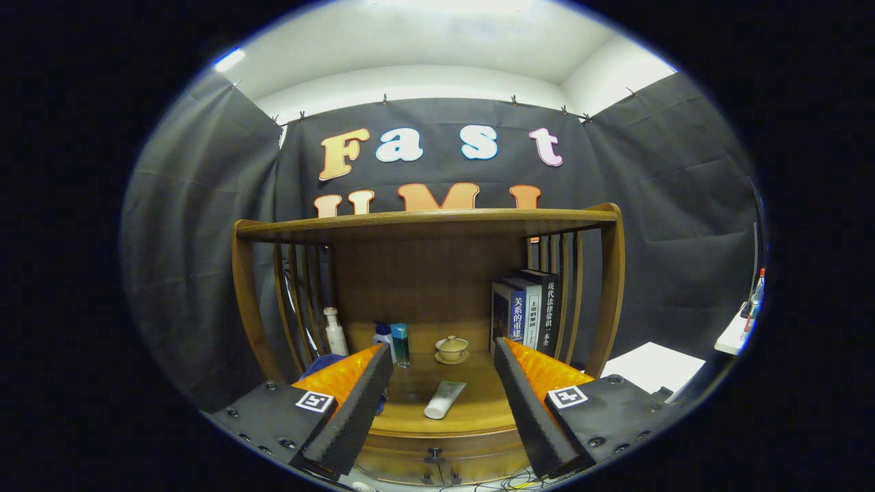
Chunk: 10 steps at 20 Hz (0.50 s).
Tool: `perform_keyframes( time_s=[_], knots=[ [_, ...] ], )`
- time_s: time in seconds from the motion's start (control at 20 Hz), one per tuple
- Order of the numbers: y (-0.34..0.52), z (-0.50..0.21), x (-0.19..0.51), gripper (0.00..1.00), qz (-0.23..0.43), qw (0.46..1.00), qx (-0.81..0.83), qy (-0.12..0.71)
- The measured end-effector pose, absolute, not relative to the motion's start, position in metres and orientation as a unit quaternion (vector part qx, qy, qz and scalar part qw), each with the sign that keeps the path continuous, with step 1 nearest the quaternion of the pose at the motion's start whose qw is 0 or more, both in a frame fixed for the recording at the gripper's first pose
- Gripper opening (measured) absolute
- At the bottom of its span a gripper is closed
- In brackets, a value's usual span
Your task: Pull open the drawer, take out the items inside it, and place them on the countertop above the cabinet.
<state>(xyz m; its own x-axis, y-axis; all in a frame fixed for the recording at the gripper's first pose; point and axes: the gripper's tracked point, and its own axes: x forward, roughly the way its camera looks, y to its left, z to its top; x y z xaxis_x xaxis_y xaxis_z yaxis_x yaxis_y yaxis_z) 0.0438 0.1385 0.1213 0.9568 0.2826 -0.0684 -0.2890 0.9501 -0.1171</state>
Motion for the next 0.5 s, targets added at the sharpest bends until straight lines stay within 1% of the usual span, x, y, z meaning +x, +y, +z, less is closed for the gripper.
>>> perform_keyframes(
  time_s=[0.5],
  knots=[
    [0.1283,0.109,0.0438,0.98,0.141,0.988,-0.054,0.04]
  ],
)
